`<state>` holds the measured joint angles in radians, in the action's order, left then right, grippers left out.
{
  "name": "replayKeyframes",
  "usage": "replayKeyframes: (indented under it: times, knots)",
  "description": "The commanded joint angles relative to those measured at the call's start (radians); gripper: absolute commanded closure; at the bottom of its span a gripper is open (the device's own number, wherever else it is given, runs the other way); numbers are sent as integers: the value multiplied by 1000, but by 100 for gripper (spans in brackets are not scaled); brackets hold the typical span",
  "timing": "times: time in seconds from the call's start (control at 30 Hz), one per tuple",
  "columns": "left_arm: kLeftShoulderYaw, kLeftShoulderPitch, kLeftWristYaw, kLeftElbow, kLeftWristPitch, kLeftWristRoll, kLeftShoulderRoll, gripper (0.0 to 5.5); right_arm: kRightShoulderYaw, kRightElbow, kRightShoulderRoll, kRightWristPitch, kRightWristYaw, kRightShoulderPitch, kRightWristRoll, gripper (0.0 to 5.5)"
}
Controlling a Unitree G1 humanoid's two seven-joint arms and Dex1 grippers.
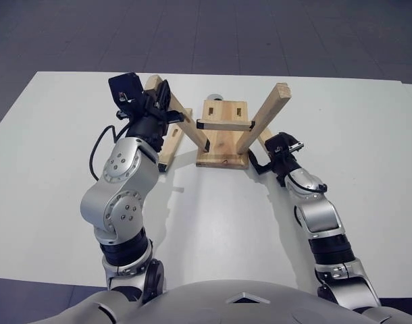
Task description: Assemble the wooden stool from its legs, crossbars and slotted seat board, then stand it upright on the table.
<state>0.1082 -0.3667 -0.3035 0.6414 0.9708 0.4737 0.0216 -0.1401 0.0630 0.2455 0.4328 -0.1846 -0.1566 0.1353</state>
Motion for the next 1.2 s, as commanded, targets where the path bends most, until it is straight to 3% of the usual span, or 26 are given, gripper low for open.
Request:
replayKeyframes:
  times: [0.03,0.2,0.43,0.57,0.8,0.93,1.2]
  knots:
    - [-49,60,0,-117,168,-38,-24,446,43,12,-10,5,33,-46,0,10]
    - [-98,81,25,-140,138,-71,-39,446,75,59,-1,-1,28,-71,-17,10]
    - [-224,220,106,-167,21,-166,-150,446,210,220,74,10,-68,-40,-125,10]
    - [-245,270,125,-192,-69,-206,-179,446,309,292,95,37,-76,-170,-216,10]
    - [-271,268,136,-270,-152,-252,-195,446,338,467,77,142,-97,-355,-410,10]
    - [-299,234,136,-317,-171,-276,-193,446,230,485,61,208,-62,-403,-381,10]
    - [-364,245,156,-358,-205,-330,-224,445,-172,371,-33,289,55,-384,-135,10]
